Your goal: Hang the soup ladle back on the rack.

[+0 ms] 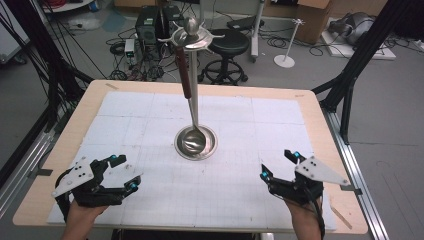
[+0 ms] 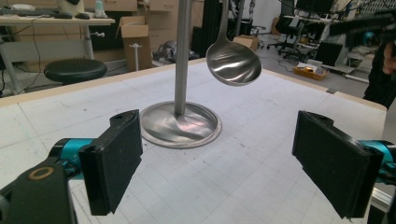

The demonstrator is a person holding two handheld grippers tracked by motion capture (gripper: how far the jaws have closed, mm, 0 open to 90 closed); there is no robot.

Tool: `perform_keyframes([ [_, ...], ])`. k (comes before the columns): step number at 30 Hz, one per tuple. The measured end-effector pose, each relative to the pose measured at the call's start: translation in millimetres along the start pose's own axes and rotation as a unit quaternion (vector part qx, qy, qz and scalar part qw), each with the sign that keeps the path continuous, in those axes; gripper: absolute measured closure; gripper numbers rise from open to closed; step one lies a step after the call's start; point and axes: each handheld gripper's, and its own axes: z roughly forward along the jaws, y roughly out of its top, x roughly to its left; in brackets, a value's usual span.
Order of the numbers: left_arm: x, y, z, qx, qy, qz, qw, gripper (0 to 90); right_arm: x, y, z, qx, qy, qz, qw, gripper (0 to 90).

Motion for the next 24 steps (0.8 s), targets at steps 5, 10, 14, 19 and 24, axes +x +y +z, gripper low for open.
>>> perform_keyframes([
  [5,-1.4,-1.2,-0.6,0.001,0.002,0.003,1.0,16.5,-4.1,-34.1,-7.4,0.013,-0.004,0.022,0.9997,17.2],
  [10,-2.8,-1.5,-3.0,0.0,0.003,0.004,1.0,16.5,-5.4,-38.2,-13.7,0.01,-0.011,0.021,0.9997,17.2],
  [14,-3.8,-1.6,-5.2,-0.001,0.004,0.004,1.0,16.6,-5.2,-40.6,-17.7,0.009,-0.012,0.021,0.9997,17.2],
  [19,-4.5,-1.4,-5.8,-0.003,0.004,0.004,1.0,16.6,-5.3,-41.8,-20.2,0.007,-0.016,0.02,0.9996,17.2],
  [24,-4.2,-2.5,-4.7,-0.001,0.003,0.004,1.0,16.6,-6.3,-42.2,-20.4,0.007,-0.017,0.028,0.9994,17.2],
])
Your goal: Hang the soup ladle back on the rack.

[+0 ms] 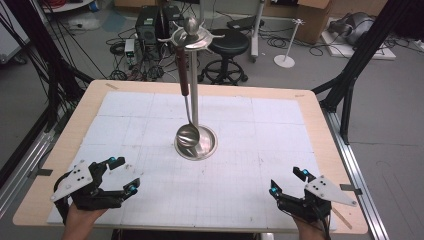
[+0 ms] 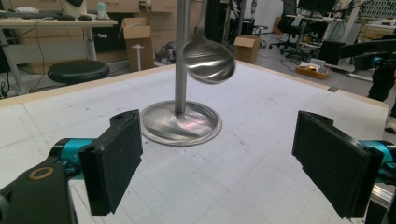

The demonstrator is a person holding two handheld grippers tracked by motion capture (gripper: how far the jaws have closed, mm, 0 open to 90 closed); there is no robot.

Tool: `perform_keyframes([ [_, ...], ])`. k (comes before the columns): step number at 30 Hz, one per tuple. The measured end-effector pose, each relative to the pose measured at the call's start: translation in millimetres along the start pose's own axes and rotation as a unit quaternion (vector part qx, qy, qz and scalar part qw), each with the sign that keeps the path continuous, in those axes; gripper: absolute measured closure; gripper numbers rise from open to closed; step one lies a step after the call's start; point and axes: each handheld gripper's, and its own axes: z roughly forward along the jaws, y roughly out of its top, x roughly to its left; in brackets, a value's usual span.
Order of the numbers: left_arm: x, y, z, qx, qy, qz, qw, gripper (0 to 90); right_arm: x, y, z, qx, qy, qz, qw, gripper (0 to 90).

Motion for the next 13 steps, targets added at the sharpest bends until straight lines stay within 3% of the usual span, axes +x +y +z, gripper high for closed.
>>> perform_keyframes([
  [13,0.6,-1.2,1.6,0.004,0.002,-0.002,1.0,16.6,-2.9,-1.3,-0.5,0.001,0.001,0.003,1.0,17.2],
])
